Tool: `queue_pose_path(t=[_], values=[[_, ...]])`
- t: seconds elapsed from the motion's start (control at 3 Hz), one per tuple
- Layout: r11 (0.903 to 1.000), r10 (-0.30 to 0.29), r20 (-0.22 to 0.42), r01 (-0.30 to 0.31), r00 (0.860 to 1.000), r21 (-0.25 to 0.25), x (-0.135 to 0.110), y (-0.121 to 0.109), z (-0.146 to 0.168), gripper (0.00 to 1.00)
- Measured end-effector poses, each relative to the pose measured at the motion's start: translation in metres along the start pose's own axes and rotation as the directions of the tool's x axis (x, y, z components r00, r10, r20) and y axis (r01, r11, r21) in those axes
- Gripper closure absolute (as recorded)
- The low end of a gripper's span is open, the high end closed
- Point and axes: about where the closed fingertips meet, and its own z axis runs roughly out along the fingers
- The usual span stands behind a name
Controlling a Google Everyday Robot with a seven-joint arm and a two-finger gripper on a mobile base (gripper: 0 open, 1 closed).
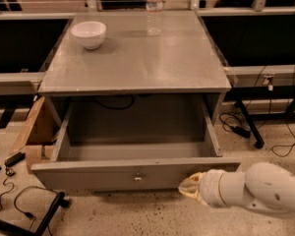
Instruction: Close top drawer
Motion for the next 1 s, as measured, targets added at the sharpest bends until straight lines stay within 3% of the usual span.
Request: queue_pose_path(t=[0.67, 1.0], values=[[0.9997, -0.019, 0.021, 0.019, 1.0, -0.013, -0.008, -0.039, 0.025, 1.0], [0.9997, -0.019, 0.021, 0.019, 1.0, -0.013, -0.008, -0.039, 0.025, 1.0]])
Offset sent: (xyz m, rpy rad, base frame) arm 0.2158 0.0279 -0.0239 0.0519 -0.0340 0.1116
